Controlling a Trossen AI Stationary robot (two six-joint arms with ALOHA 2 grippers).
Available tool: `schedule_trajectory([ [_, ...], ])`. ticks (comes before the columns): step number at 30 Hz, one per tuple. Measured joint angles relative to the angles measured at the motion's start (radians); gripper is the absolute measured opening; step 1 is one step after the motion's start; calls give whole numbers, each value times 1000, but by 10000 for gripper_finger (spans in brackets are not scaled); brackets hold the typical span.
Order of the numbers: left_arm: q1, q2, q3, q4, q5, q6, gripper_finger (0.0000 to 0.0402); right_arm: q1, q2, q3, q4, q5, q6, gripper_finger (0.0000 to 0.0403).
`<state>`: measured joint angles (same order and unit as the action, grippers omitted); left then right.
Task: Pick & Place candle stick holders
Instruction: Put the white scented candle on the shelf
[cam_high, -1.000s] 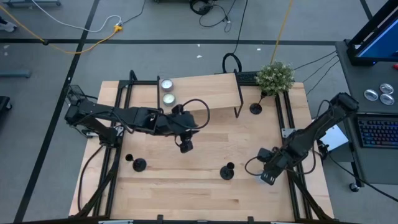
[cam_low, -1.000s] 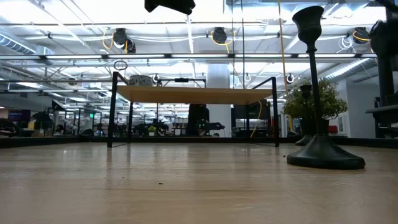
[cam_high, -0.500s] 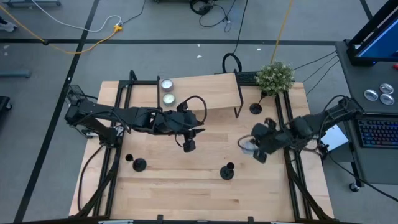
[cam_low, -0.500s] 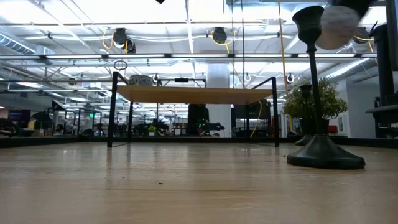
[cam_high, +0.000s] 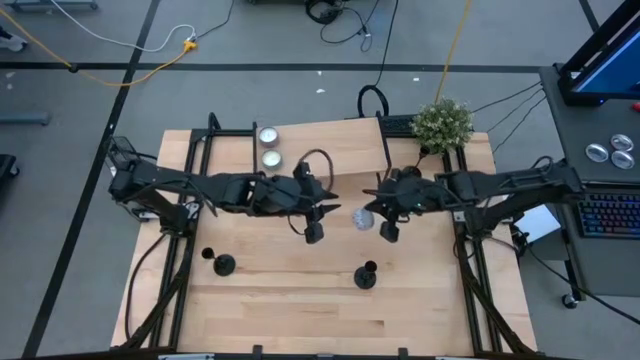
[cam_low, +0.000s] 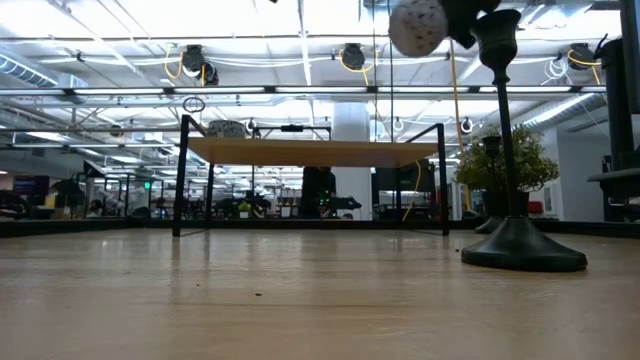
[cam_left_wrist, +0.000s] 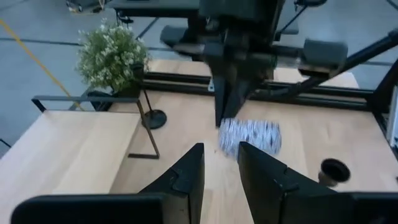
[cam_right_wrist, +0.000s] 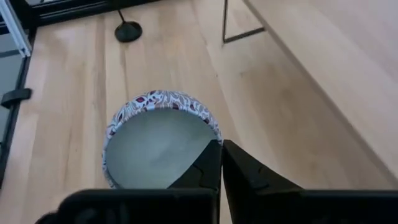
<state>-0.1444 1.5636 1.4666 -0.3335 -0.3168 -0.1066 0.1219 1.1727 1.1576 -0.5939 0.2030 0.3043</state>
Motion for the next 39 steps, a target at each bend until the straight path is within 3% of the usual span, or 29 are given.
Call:
schedule_trajectory([
  [7,-1,47,-1,-21,27,-9,131,-36,93,76,20,-24,-93,0],
  [15,0,60,-1,-59,29,-75,234,-59,192,177,-32,-22,-185,0],
  [24,0,83,-2,-132,47,-109,322,-62,218,179,-7,-25,-217,0],
  [39,43,100,-2,-93,94,-95,383,-69,218,179,0,-25,-213,0],
])
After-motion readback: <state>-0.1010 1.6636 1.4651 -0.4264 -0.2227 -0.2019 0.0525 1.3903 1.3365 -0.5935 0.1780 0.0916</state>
